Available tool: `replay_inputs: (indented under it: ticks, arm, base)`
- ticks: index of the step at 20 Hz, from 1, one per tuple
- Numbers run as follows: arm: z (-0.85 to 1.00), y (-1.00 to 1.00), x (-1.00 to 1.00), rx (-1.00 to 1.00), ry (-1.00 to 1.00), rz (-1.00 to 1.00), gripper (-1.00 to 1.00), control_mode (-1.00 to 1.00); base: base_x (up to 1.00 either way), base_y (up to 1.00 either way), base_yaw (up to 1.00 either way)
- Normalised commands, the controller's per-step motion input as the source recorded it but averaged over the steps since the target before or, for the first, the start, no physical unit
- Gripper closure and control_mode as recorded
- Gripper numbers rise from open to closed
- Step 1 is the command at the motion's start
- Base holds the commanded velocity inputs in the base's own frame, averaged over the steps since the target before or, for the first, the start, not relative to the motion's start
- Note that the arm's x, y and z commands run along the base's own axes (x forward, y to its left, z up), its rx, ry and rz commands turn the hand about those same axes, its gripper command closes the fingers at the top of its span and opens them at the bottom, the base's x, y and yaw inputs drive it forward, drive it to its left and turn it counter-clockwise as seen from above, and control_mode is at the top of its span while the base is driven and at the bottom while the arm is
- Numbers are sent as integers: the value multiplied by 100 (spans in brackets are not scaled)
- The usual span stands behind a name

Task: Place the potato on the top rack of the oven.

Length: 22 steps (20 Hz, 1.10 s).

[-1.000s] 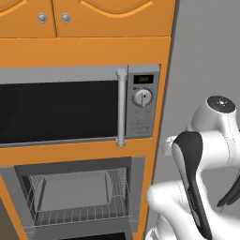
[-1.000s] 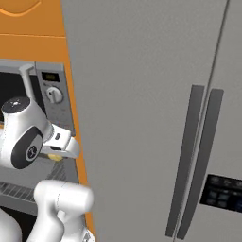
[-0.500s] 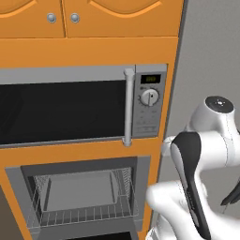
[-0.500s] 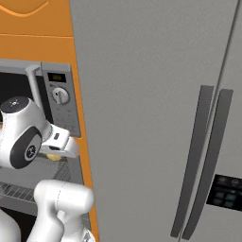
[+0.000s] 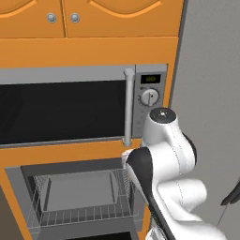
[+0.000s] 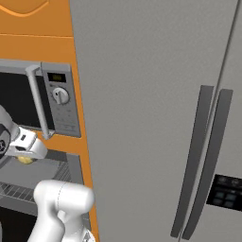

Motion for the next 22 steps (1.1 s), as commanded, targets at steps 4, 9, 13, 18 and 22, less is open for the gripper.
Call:
replay_inputs:
  ticks: [4,9,13,18,22]
  arm:
    - [-100,100,0,0,0,7,100,-100]
    - [-99,100,6,-3,-5,4,100,-100]
    - [-69,100,44,-3,-5,0,100,-100]
    - [-70,100,43,-9,-13,0,100,-100]
    - [-39,89,60,-9,-12,-6,100,-100]
  base:
    - [0,0,0]
    - [0,0,0]
    - [0,0,0]
    - [0,0,0]
    - [0,0,0]
